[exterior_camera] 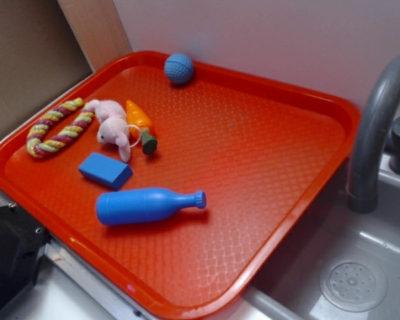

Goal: Grab the blue bottle.

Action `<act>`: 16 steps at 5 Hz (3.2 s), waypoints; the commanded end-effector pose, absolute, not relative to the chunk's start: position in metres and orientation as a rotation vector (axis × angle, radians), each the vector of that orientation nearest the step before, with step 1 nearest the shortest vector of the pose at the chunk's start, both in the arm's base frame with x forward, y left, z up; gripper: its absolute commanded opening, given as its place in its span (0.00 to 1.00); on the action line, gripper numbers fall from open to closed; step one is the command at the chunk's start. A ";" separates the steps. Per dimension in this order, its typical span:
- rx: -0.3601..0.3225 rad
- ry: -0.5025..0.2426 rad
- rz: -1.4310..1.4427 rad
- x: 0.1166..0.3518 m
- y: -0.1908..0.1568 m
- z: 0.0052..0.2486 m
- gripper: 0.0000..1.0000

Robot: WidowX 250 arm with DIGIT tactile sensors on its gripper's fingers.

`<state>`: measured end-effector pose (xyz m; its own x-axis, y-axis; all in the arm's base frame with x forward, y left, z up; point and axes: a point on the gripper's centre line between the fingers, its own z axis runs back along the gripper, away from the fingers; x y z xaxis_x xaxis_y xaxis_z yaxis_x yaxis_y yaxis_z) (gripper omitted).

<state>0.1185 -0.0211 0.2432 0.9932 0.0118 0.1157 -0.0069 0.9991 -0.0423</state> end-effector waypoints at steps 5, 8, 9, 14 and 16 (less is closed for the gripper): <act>-0.077 -0.101 -0.949 0.178 -0.083 0.162 1.00; 0.029 0.069 -1.017 0.148 -0.121 0.092 1.00; 0.063 0.130 -0.995 0.151 -0.122 0.068 1.00; 0.058 0.200 -0.977 0.150 -0.111 0.041 0.00; 0.059 0.111 -0.606 0.185 -0.062 0.123 0.00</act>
<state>0.1903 -0.0577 0.1158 0.8125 -0.5559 -0.1756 0.5659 0.8244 0.0085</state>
